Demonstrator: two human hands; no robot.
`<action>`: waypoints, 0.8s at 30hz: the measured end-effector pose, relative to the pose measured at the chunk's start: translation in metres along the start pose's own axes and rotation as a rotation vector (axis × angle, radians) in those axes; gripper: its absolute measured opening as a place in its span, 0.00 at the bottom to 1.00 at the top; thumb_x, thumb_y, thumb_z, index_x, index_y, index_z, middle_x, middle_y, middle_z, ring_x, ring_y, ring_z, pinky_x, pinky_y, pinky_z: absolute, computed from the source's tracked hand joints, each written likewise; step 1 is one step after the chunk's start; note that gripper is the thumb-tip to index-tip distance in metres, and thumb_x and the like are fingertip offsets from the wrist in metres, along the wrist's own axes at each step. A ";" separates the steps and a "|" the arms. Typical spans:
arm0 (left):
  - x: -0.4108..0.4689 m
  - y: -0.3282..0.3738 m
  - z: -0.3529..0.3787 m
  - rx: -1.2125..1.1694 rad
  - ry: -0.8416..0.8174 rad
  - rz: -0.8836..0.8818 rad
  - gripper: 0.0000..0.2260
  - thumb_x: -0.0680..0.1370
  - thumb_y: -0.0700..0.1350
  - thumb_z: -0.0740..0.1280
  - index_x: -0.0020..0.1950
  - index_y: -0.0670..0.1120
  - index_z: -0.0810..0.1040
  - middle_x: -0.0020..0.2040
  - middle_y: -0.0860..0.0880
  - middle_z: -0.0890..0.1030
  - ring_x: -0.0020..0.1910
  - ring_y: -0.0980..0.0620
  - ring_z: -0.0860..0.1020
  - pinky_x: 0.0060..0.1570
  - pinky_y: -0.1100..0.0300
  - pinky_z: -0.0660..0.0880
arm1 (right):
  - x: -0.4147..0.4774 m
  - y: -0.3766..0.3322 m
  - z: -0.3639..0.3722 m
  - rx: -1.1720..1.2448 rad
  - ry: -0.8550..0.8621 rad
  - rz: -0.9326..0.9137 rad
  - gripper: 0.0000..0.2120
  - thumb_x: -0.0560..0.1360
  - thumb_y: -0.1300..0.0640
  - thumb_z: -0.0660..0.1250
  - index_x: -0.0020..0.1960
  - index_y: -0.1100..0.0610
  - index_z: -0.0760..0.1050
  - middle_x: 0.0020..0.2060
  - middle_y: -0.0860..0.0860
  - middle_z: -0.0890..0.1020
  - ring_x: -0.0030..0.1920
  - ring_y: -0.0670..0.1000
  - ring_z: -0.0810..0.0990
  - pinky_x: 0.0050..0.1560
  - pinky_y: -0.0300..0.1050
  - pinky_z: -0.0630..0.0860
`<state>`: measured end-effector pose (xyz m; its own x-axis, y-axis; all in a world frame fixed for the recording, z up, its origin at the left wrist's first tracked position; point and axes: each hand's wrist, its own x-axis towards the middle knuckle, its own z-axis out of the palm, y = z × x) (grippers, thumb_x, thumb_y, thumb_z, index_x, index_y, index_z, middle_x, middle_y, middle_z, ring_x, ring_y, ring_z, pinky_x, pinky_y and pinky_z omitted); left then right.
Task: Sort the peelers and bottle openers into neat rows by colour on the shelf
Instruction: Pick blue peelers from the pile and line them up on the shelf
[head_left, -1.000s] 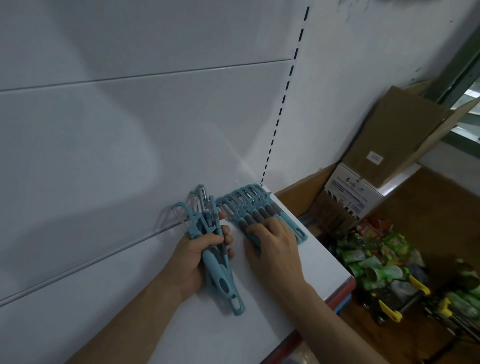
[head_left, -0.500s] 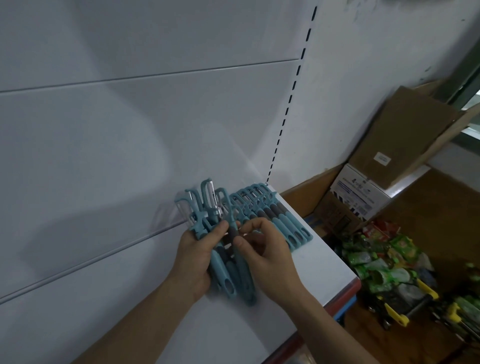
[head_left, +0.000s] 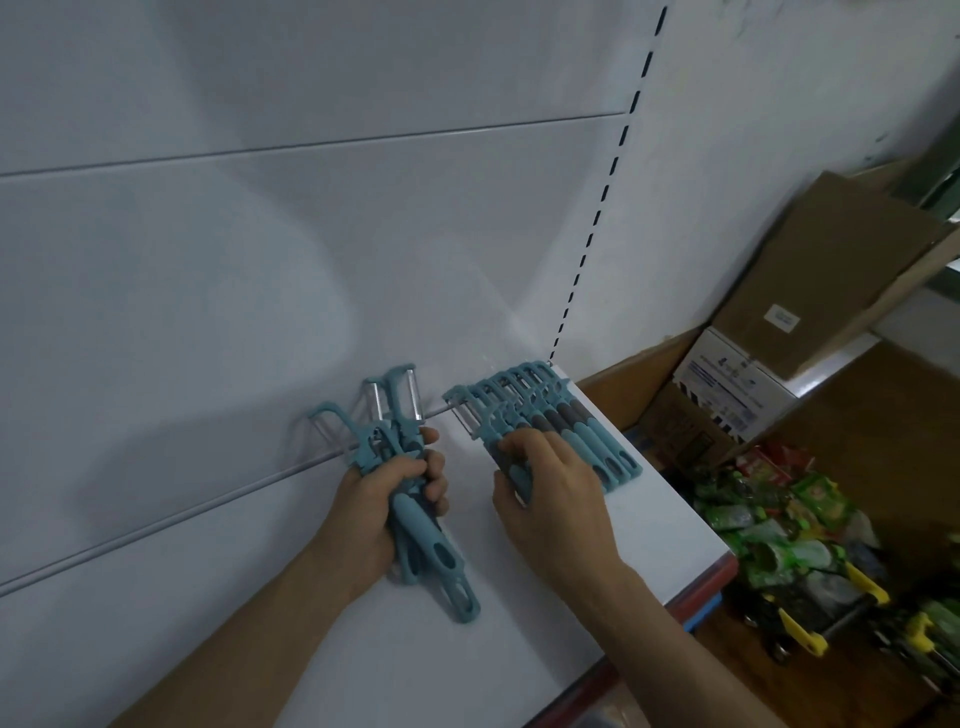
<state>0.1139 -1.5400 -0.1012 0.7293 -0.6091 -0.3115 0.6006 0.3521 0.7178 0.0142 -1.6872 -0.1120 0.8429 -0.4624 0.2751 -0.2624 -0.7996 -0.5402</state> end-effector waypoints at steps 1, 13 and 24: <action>0.001 -0.001 -0.001 0.019 -0.004 0.002 0.15 0.75 0.34 0.62 0.60 0.37 0.75 0.38 0.42 0.77 0.30 0.49 0.75 0.31 0.58 0.76 | 0.002 0.001 0.002 -0.026 0.013 -0.016 0.13 0.76 0.55 0.74 0.58 0.49 0.77 0.55 0.46 0.80 0.50 0.45 0.74 0.50 0.35 0.72; 0.006 -0.002 -0.007 0.058 -0.040 0.001 0.17 0.73 0.37 0.64 0.62 0.38 0.76 0.41 0.41 0.79 0.36 0.48 0.78 0.34 0.56 0.78 | 0.017 0.017 0.011 -0.119 -0.030 -0.061 0.11 0.79 0.53 0.71 0.60 0.51 0.81 0.56 0.49 0.80 0.56 0.50 0.76 0.56 0.43 0.74; 0.006 -0.004 -0.010 0.094 -0.005 -0.021 0.12 0.71 0.37 0.72 0.55 0.39 0.82 0.43 0.43 0.82 0.40 0.49 0.81 0.38 0.56 0.81 | 0.013 0.018 0.015 -0.170 0.037 -0.073 0.11 0.79 0.50 0.70 0.60 0.49 0.82 0.54 0.47 0.82 0.54 0.49 0.77 0.55 0.47 0.77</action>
<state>0.1195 -1.5384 -0.1117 0.7153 -0.6193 -0.3238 0.5819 0.2712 0.7667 0.0273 -1.7019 -0.1303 0.8454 -0.4121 0.3397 -0.2794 -0.8834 -0.3762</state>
